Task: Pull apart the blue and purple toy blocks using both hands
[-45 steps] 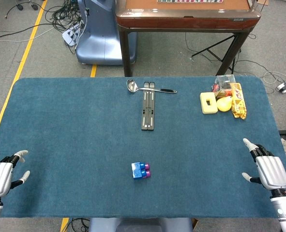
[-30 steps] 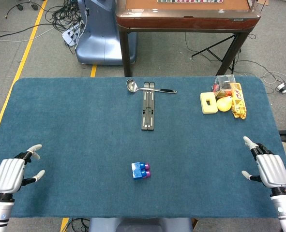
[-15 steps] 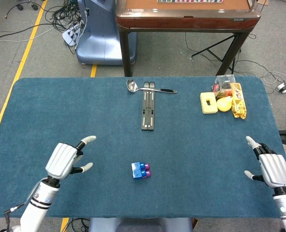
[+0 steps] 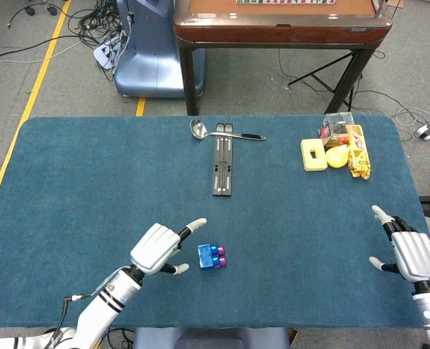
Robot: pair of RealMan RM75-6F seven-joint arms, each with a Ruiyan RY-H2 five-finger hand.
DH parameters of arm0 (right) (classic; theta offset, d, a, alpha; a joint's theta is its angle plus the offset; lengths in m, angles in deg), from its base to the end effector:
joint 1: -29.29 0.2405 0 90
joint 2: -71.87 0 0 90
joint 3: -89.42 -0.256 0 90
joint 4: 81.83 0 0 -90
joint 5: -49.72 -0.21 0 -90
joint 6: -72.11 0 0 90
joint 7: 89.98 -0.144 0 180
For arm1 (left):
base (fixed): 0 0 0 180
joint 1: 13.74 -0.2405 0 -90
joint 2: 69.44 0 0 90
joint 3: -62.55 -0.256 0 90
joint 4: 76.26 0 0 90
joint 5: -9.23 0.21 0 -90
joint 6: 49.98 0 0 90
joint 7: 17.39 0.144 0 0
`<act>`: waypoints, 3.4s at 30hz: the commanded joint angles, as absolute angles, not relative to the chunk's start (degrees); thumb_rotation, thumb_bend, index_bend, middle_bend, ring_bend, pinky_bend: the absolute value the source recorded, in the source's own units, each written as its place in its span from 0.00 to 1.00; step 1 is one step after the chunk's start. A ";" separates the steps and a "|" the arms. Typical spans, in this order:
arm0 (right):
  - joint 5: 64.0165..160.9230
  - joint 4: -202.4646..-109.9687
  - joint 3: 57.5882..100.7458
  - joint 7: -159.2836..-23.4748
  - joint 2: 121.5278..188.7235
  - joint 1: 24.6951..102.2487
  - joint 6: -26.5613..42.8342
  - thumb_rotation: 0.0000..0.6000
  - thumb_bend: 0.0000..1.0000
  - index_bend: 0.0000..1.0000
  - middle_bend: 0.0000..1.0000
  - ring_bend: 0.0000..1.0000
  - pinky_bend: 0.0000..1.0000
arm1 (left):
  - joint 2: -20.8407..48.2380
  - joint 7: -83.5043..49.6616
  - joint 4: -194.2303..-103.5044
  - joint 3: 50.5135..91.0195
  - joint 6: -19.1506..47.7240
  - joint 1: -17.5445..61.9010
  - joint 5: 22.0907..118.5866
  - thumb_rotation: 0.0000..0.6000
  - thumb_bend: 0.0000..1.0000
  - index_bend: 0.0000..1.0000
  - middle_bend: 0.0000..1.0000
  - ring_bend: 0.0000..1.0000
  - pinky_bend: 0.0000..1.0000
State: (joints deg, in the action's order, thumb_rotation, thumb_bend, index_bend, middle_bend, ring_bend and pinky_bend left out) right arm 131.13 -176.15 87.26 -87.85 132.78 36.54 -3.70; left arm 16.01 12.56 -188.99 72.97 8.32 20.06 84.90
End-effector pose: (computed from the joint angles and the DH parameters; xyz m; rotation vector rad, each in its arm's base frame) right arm -0.3215 -0.1893 0.1557 1.4516 -0.9948 0.7498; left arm -0.0676 0.2456 0.0059 -2.0254 -0.9366 -1.2169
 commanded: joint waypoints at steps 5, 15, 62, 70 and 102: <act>131.22 -175.67 87.44 -88.46 132.96 36.23 -3.95 1.00 0.00 0.09 0.24 0.19 0.44 | 21.74 15.01 -186.27 71.94 6.18 23.83 81.36 1.00 0.00 0.11 1.00 1.00 1.00; 131.41 -175.38 87.56 -88.93 133.09 36.05 -4.11 1.00 0.00 0.09 0.24 0.19 0.44 | 27.89 17.78 -180.73 71.50 6.15 27.13 78.15 1.00 0.00 0.08 1.00 1.00 1.00; 131.33 -172.09 87.84 -91.95 135.87 36.57 -2.22 1.00 0.00 0.10 0.24 0.20 0.44 | 28.47 21.22 -168.11 69.66 5.25 33.51 67.05 1.00 0.00 0.16 1.00 1.00 1.00; 131.18 -172.36 87.85 -91.83 135.78 36.51 -2.25 1.00 0.00 0.11 0.24 0.20 0.44 | 27.81 22.00 -168.59 69.54 3.71 35.23 65.37 1.00 0.00 0.21 1.00 1.00 1.00; 131.09 -170.70 87.97 -93.42 136.87 36.67 -1.55 1.00 0.00 0.11 0.24 0.20 0.44 | 27.76 21.82 -170.15 69.17 4.71 38.49 58.77 1.00 0.00 0.52 1.00 0.99 1.00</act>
